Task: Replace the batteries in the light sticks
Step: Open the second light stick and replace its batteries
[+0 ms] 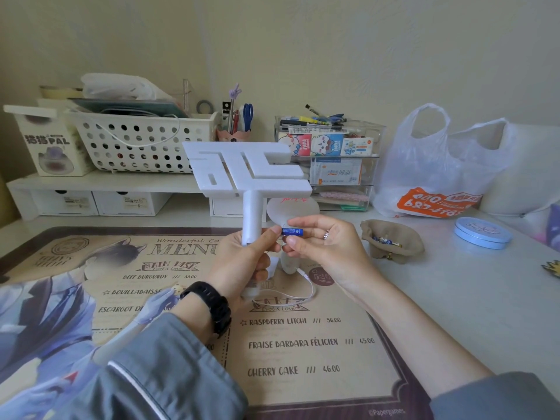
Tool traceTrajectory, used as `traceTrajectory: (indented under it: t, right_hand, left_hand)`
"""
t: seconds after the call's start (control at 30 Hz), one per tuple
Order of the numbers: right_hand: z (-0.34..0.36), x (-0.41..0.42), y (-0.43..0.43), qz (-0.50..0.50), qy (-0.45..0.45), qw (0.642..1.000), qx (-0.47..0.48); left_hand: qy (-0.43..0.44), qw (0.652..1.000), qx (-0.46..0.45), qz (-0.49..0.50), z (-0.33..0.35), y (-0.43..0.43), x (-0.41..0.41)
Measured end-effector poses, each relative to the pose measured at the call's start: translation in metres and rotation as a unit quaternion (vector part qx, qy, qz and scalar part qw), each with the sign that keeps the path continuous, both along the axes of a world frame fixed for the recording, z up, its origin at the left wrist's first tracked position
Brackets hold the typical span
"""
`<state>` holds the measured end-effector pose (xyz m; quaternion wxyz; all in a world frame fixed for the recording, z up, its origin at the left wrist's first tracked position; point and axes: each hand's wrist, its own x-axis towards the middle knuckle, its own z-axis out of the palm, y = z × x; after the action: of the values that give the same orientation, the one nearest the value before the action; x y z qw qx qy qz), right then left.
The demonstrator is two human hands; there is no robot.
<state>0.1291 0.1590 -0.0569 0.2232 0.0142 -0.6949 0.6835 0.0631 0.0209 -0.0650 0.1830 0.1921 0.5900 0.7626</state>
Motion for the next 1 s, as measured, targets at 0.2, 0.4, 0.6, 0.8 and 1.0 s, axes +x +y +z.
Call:
traceTrajectory:
  t: [0.2, 0.4, 0.6, 0.8, 1.0]
  right_hand:
    - [-0.001, -0.001, 0.000, -0.012, -0.002, 1.000, 0.025]
    - [0.003, 0.001, 0.003, -0.064, 0.022, 0.998, 0.018]
    - [0.003, 0.002, -0.001, -0.058, 0.008, 0.997, 0.055]
    - [0.000, 0.002, -0.004, -0.039, -0.001, 0.992, 0.119]
    - [-0.010, -0.002, -0.001, -0.140, 0.020, 0.949, 0.283]
  left_hand:
    - [-0.006, 1.000, 0.010, -0.008, 0.004, 0.000, 0.003]
    - [-0.097, 0.992, 0.079, -0.030, 0.001, 0.000, -0.001]
    - [-0.215, 0.966, 0.140, -0.025, 0.000, 0.000, -0.009]
    - [-0.229, 0.959, 0.152, -0.063, -0.004, -0.001, -0.015]
    - [-0.190, 0.969, 0.144, -0.058, -0.005, 0.003, -0.012]
